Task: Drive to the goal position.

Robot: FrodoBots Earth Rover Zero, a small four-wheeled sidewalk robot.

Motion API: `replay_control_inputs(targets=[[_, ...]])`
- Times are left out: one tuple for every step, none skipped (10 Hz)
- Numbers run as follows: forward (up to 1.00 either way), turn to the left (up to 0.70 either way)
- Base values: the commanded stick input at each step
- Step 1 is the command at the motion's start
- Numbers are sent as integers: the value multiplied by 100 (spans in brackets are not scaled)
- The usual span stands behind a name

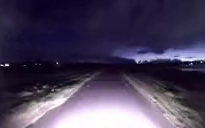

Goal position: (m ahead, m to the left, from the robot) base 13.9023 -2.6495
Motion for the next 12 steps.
replay_control_inputs(targets=[[70, 0], [70, 0], [70, 0], [70, 0], [70, 0], [70, 0], [70, 0], [70, 0], [70, -26], [70, -11], [70, 0], [70, 0]])
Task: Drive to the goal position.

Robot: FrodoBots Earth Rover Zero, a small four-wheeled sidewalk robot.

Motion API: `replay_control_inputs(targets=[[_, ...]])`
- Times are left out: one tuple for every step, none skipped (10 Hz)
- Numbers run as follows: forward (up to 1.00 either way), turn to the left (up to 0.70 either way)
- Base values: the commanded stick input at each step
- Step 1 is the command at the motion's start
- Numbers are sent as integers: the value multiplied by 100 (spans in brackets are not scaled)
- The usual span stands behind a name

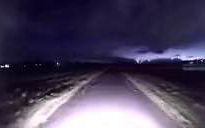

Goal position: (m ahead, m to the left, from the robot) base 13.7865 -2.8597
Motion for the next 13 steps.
replay_control_inputs(targets=[[70, 0], [70, 0], [70, 0], [70, 0], [70, 0], [70, 0], [70, 0], [70, 0], [70, 0], [70, 0], [70, 0], [70, 0], [70, 0]])
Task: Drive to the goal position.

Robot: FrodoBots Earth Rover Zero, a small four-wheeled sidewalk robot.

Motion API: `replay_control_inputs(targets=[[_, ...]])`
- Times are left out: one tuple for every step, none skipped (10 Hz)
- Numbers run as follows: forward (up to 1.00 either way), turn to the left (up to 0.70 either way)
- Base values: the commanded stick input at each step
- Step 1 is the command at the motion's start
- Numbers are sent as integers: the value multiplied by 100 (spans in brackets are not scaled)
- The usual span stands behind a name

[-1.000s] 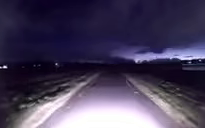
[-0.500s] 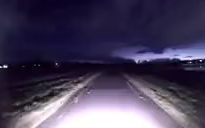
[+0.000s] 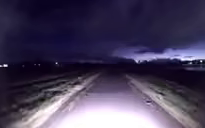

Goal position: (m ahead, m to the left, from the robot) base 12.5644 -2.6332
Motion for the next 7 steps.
replay_control_inputs(targets=[[70, 0], [70, 0], [70, 0], [70, 0], [70, 0], [70, 0], [70, 0]])
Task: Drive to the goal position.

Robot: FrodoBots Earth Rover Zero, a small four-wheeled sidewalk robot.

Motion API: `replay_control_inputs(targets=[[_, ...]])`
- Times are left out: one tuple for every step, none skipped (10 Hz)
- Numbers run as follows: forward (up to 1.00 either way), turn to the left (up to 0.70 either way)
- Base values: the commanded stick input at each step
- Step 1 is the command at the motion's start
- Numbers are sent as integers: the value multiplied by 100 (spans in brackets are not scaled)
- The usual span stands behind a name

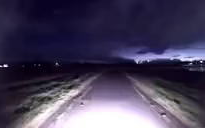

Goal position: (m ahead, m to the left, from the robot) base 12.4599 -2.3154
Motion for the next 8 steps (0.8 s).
replay_control_inputs(targets=[[70, 0], [70, 0], [70, 0], [70, 0], [70, 0], [70, -8], [70, -18], [70, -27]])
